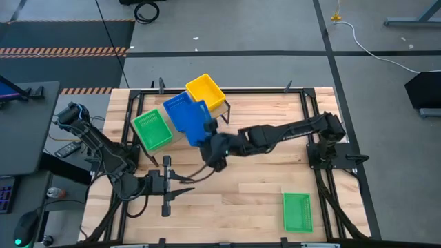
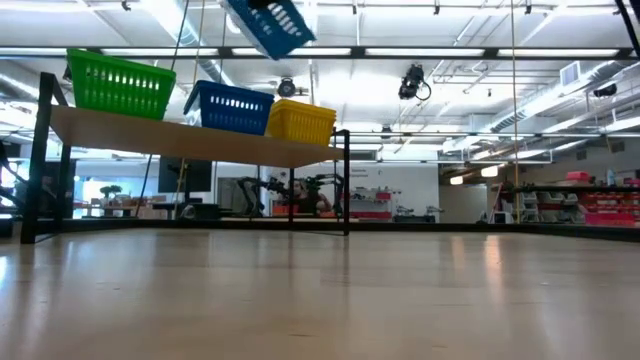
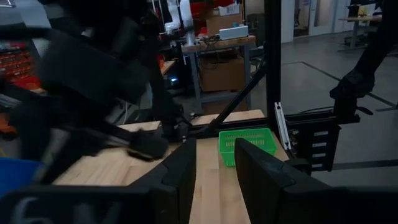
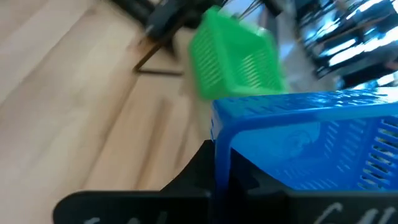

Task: Stack baskets on shelf by color
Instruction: Stack the blue basket on top of the blue baskets on the shelf

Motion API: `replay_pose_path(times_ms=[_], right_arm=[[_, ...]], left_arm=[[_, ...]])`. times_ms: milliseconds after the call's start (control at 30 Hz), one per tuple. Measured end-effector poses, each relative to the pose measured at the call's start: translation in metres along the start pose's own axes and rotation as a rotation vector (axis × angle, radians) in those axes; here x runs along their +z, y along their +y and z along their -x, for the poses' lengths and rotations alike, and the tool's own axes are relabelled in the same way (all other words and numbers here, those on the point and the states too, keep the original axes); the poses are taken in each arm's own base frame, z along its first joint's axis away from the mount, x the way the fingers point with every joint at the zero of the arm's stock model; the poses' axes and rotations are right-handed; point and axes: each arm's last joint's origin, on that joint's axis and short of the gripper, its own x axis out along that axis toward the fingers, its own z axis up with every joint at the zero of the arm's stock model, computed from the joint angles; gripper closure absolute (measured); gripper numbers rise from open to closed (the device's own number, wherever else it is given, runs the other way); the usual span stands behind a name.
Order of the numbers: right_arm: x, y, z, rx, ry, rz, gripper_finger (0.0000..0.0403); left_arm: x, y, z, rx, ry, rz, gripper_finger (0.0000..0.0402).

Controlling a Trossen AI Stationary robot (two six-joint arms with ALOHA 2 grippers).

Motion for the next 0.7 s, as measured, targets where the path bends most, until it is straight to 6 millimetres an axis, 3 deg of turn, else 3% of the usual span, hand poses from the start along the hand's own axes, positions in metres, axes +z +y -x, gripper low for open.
replay_pose_path(times_ms=[300,700], right_arm=[[-0.011,-0.041,-0.017,0.017,-0.171,-0.016,0.0393],[-0.04,-0.078,-0.032,0.048,-0.208,-0.071,0.0393]], left_arm=[[0.0,0.0,0.0,0.0,0.0,-0.002,0.0285],[0.0,0.0,0.0,0.0,-0.001,-0.002,0.0285]])
